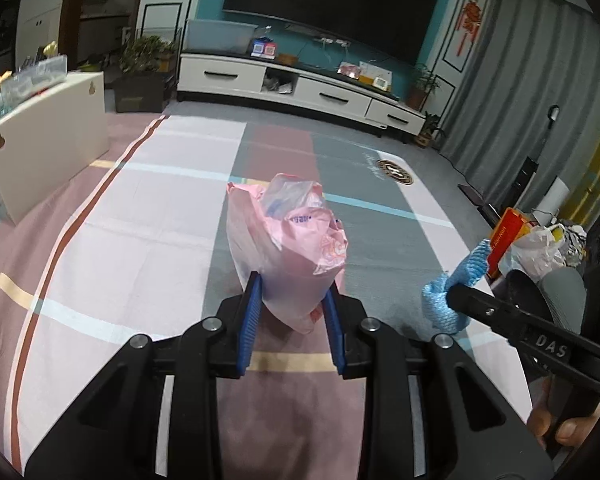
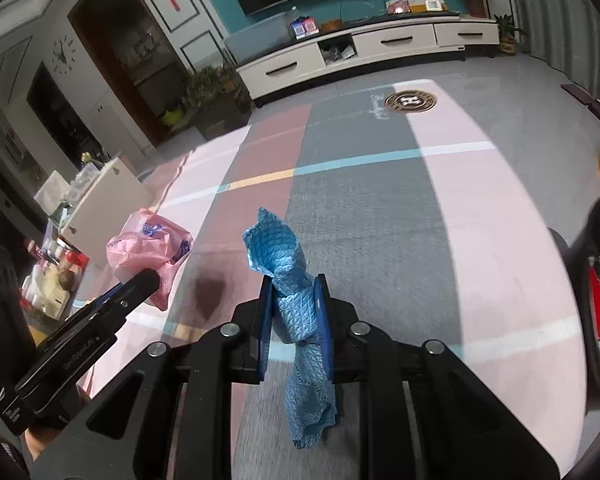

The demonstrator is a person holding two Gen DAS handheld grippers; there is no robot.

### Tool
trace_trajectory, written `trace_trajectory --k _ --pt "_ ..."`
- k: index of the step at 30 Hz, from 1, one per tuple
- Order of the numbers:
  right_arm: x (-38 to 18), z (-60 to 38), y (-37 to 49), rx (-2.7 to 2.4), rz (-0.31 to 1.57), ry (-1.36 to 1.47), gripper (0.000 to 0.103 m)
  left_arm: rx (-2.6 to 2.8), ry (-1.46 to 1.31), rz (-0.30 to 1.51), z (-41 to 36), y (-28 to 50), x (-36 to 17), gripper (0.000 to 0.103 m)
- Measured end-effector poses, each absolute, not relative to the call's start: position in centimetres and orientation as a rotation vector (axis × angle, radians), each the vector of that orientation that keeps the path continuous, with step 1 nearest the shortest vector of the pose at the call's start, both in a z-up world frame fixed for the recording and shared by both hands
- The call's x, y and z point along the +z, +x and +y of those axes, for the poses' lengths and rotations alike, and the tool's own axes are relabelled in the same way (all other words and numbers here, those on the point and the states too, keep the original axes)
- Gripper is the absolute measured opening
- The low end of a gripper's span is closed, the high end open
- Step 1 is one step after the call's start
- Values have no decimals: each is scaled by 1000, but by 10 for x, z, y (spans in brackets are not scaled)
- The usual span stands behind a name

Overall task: Collect trash
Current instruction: 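Grasp the pink plastic bag with the left tool while the right tool holds the rag, then carry the blue rag and pink bag over the black bin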

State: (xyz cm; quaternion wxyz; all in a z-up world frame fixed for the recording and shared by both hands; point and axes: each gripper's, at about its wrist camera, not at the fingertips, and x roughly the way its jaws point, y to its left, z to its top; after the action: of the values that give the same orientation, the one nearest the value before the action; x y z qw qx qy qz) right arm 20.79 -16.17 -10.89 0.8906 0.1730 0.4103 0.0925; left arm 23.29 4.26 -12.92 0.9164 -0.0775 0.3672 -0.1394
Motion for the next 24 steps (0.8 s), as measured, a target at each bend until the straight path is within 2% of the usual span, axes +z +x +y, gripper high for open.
trace_trajectory --k 14,24 --pt "-94 -203 133 154 760 451 21 -397 -52 697 4 181 -114 31" --pt "-93 -233 110 141 744 462 21 -505 -51 695 -19 153 -107 31"
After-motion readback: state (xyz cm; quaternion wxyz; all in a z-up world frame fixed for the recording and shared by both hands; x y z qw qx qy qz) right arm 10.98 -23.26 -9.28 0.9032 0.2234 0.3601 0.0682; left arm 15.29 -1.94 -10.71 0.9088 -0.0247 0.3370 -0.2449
